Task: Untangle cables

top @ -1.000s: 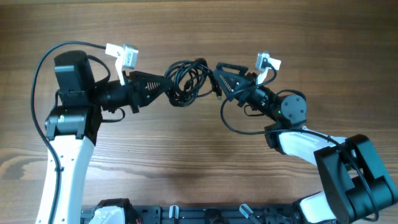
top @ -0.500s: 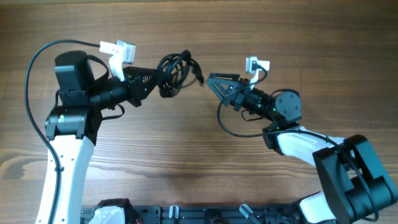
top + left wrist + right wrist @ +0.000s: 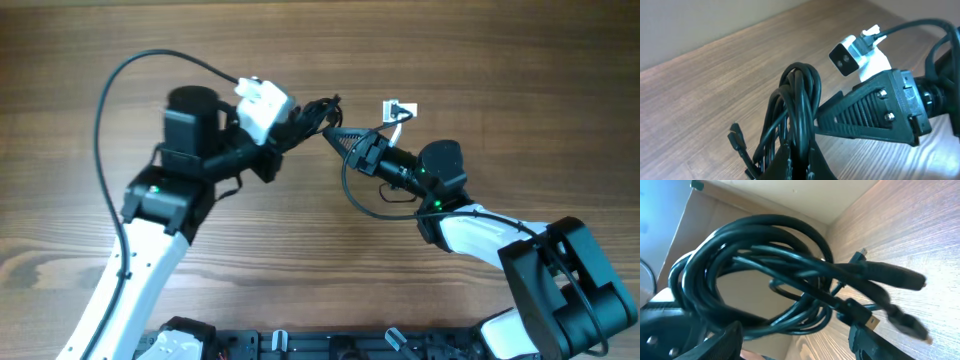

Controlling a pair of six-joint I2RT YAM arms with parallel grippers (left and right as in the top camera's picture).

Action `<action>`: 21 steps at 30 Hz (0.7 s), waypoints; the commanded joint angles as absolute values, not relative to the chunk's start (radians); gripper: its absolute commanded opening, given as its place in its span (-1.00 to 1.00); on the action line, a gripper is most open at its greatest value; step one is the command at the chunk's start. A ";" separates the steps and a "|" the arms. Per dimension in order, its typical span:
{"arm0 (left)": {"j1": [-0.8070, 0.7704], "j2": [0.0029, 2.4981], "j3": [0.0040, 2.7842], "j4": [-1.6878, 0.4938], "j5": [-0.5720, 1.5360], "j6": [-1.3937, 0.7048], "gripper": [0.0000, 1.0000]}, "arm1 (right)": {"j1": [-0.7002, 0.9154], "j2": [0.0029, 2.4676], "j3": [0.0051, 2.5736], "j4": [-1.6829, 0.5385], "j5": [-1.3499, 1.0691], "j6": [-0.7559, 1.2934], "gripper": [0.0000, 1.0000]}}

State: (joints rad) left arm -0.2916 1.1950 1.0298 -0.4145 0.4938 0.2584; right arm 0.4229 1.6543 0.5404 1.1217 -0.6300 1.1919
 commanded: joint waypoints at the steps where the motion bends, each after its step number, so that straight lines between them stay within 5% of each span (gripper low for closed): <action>1: -0.370 1.192 1.048 -0.400 0.268 0.285 -0.92 | 0.429 1.644 0.549 1.122 -0.571 1.259 0.38; 21: -0.559 1.192 1.048 -0.405 0.272 0.336 -0.92 | 0.428 1.644 0.549 0.964 -0.388 1.328 0.31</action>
